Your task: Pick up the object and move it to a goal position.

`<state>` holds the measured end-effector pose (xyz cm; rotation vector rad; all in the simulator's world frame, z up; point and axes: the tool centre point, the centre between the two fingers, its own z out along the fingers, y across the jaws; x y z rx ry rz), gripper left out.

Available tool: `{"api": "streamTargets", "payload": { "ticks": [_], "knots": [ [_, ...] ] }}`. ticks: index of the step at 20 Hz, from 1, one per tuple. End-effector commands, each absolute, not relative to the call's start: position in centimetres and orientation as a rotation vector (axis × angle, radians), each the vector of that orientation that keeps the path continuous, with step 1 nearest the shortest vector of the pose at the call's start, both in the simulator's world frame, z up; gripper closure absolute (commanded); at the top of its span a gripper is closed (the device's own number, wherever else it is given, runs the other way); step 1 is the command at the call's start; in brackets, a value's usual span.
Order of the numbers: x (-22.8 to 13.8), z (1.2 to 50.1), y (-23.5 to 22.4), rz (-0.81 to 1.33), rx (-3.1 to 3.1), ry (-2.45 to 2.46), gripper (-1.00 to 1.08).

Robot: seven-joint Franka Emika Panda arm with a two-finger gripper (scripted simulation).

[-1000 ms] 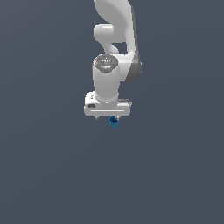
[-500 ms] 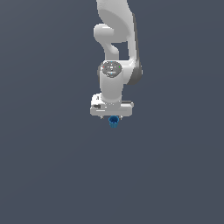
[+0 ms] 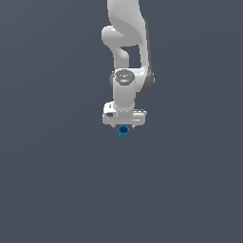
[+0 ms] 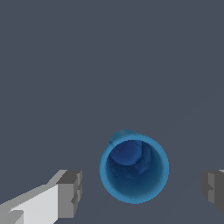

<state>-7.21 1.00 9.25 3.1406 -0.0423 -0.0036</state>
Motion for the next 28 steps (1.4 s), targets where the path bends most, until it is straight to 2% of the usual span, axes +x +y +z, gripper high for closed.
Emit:
{"api": "streamTargets", "payload": {
  "ticks": [1,7,21,22,28],
  "knots": [
    [-7.4,9.0,1.1,0.000,3.141,-0.045,-0.92],
    [-7.4,8.5,1.1,-0.002,3.141,-0.044,-0.92],
    [-7.5,4.0,1.1,-0.001,3.141,-0.045,-0.92],
    [-7.5,4.0,1.1,-0.001,3.141,-0.045,1.08],
    [-7.5,4.0,1.1,-0.001,3.141,-0.045,1.08]
  ]
}}
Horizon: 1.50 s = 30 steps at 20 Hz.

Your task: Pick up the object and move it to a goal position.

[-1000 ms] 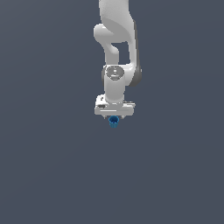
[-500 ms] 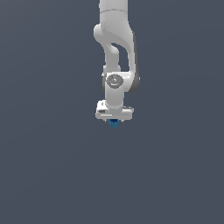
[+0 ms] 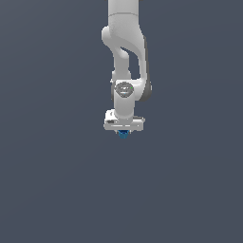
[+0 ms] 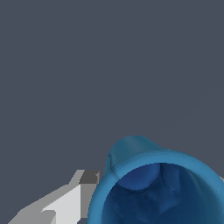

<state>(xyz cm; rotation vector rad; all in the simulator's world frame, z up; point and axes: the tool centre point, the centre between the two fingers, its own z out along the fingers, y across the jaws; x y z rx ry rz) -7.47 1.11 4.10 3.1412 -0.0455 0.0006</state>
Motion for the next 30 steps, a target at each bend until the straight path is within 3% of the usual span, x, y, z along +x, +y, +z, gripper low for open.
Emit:
{"api": "streamTargets", "payload": {
  "ticks": [1,14,30],
  "knots": [
    [-7.5,4.0,1.1,-0.001,3.141,-0.045,1.08],
    [-5.5,4.7,1.1,0.001,3.141,-0.046,1.08],
    [3.5,7.3,1.2,0.001,3.141,-0.046,1.08]
  ]
}}
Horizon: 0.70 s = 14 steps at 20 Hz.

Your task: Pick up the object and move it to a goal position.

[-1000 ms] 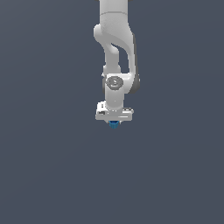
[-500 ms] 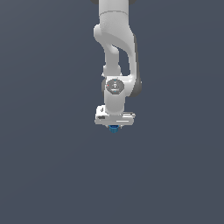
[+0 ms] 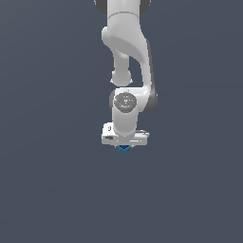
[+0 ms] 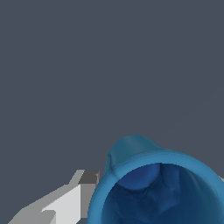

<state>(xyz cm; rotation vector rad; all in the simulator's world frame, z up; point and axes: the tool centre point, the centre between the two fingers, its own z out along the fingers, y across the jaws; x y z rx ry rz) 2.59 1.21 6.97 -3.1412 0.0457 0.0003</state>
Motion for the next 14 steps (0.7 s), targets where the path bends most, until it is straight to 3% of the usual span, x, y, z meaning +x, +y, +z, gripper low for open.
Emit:
{"api": "streamTargets", "payload": {
  "ticks": [1,14],
  "knots": [
    [4.1,7.5,1.2,-0.001,-3.141,0.046,1.08],
    [9.7,8.9,1.3,0.000,-3.141,0.046,1.08]
  ]
}}
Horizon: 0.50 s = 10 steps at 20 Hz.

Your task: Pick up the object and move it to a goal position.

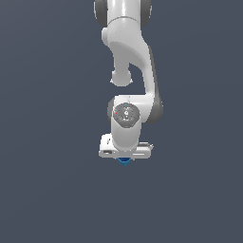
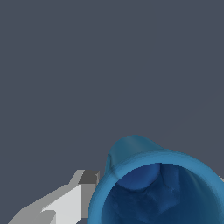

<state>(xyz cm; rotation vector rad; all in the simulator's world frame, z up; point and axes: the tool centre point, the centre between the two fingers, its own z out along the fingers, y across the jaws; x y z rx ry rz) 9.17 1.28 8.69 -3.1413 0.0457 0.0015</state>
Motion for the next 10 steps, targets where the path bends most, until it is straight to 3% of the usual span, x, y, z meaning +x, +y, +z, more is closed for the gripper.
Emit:
{"api": "streamTargets", "payload": {
  "ticks": [1,10],
  "knots": [
    [9.88,8.93,1.29,0.000,-3.141,0.046,1.08],
    [10.77,9.13,1.30,0.000,-3.141,0.046,1.08]
  ]
}}
